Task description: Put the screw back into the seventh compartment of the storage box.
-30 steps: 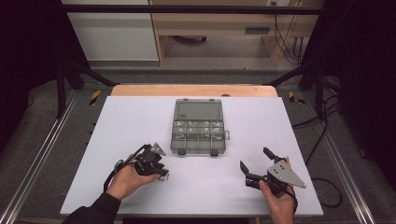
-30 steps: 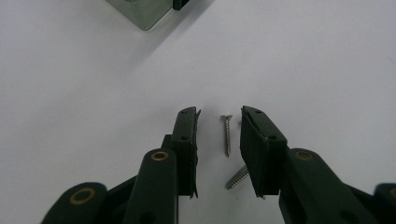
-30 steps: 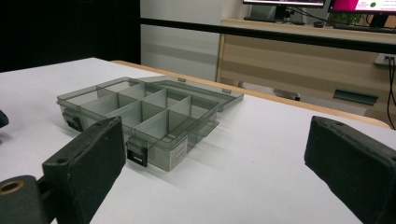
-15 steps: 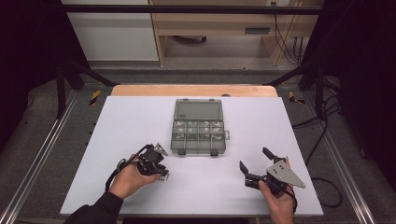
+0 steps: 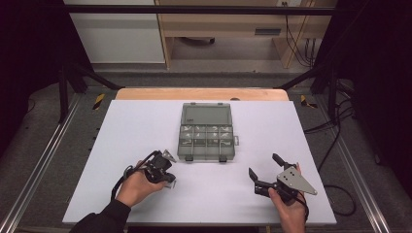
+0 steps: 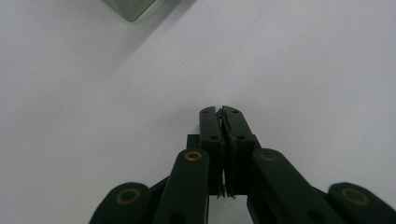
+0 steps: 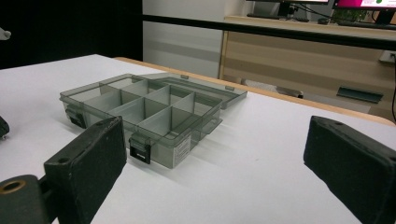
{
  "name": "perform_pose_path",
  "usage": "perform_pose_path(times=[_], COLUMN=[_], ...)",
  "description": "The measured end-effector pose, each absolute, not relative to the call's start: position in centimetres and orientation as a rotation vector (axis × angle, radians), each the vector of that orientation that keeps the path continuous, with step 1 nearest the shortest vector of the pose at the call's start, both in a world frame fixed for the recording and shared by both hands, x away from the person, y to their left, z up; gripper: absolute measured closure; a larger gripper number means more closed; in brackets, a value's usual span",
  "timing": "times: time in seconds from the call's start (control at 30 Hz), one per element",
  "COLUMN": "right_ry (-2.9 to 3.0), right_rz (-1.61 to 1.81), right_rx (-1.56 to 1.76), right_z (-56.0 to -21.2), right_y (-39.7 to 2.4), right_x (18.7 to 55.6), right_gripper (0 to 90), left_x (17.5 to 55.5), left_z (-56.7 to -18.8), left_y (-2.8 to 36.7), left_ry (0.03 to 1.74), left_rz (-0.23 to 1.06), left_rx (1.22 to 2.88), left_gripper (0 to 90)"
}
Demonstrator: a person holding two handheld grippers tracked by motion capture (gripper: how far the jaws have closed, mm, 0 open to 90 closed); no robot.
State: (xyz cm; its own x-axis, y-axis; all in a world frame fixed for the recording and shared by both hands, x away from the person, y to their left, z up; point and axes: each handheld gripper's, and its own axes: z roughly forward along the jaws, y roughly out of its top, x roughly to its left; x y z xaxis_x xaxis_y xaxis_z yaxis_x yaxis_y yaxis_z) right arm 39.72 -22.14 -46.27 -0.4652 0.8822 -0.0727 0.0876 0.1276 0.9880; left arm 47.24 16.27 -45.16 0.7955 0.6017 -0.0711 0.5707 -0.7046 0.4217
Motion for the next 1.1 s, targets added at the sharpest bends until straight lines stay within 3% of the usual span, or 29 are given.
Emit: perform_pose_path(times=[1.1], right_ry=[1.698], right_rz=[1.411], right_rx=[0.954], right_z=[-46.38], right_y=[-22.08], right_x=[39.81], right_gripper=[5.7], left_x=[47.21], left_z=[-44.74], left_y=[16.96], left_ry=[0.897], left_rz=[0.102], left_rx=[2.517], left_gripper=[87.8])
